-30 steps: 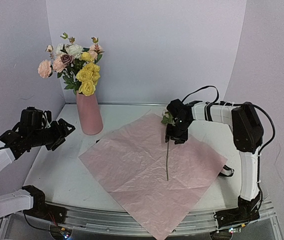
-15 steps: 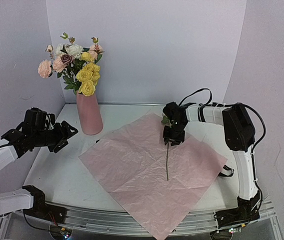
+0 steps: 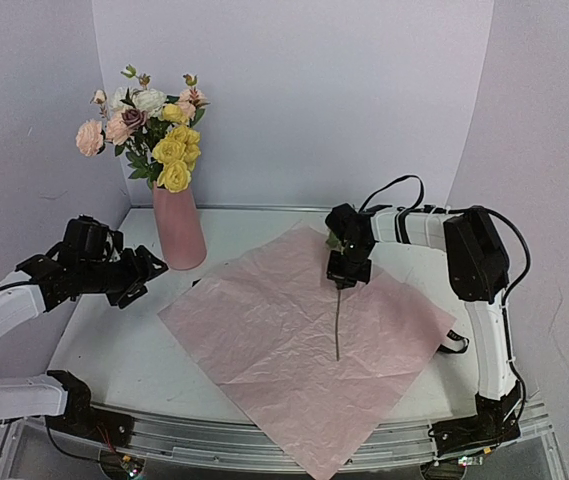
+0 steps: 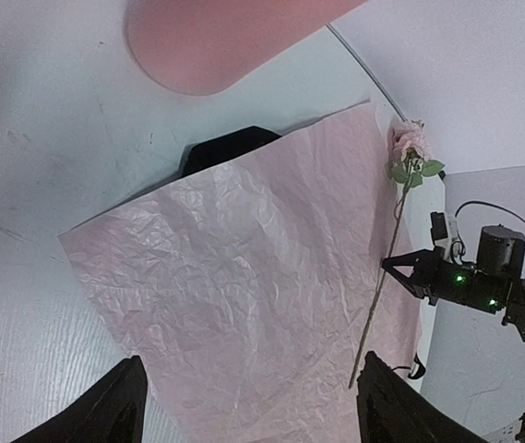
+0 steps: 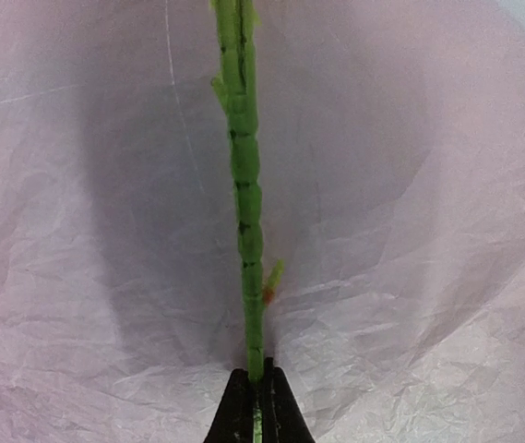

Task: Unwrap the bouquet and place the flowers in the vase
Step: Pick up the fake flower from the wrapping paper.

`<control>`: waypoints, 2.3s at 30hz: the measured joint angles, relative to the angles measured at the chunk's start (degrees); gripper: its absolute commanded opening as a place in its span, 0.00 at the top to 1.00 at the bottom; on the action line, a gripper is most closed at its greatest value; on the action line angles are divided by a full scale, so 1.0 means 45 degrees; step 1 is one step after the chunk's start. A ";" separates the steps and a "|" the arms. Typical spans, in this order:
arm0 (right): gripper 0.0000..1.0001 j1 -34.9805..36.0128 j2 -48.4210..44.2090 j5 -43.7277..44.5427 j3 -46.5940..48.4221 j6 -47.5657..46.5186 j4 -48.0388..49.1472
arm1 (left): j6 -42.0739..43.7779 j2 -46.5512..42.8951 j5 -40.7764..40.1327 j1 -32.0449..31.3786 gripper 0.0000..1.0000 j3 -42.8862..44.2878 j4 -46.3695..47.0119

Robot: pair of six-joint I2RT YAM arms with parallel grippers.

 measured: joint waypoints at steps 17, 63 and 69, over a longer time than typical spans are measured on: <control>1.00 -0.0001 -0.6062 -0.2964 -0.4565 -0.2159 0.2985 | -0.1659 0.3459 -0.2237 -0.5917 0.21 0.1088 0.3077; 1.00 0.3173 -1.3857 -0.7487 -1.0899 0.0520 0.7142 | -0.2916 0.7468 -0.1932 -0.9367 0.52 0.5330 0.7620; 1.00 0.3237 -1.4058 -0.7468 -1.0912 0.0536 0.7165 | -0.2880 0.7545 -0.1856 -0.9379 0.55 0.5633 0.7666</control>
